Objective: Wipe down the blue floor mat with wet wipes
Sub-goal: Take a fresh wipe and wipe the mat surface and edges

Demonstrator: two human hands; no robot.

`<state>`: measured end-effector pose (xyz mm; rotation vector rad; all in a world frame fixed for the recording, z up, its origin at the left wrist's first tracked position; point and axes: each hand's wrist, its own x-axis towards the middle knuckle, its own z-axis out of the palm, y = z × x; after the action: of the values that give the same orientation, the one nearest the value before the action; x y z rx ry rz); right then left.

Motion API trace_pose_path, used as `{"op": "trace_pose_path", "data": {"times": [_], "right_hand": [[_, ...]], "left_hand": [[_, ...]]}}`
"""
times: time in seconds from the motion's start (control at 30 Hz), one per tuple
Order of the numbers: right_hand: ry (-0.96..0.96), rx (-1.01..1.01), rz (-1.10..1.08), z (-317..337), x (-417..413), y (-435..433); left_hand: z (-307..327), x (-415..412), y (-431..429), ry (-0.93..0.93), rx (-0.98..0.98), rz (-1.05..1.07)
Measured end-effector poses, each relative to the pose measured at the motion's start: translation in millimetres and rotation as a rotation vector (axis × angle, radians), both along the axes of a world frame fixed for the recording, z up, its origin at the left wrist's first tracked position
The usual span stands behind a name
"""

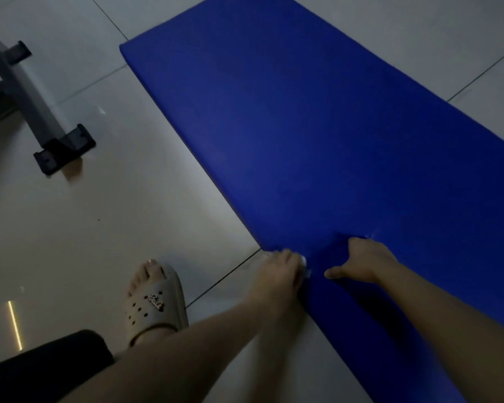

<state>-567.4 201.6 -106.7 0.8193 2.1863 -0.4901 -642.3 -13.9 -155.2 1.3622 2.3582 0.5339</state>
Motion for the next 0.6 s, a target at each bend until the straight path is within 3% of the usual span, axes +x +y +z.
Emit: {"op": "trace_pose_path", "data": {"times": [0.1,0.2,0.4,0.53,0.6], "right_hand": [[-0.009,0.003,0.003,-2.1,-1.5,0.6],[-0.011,-0.009,0.002,-3.5,-0.7,2.7],[-0.023,-0.124,0.023,-3.0,6.6,11.5],[-0.029,-0.052,0.077,-6.8,8.9,8.8],[-0.021,-0.033,0.084,-7.2,6.8,6.9]], "left_hand": [[0.1,-15.9,-6.7,0.085,-0.035,-0.336],[9.8,-68.9,5.0,0.231,-0.101,-0.368],[8.5,-185.5,15.9,0.305,-0.148,0.383],[0.1,-153.9,33.3,0.150,-0.092,0.674],[-0.1,-116.3,36.8,0.073,-0.039,0.698]]}}
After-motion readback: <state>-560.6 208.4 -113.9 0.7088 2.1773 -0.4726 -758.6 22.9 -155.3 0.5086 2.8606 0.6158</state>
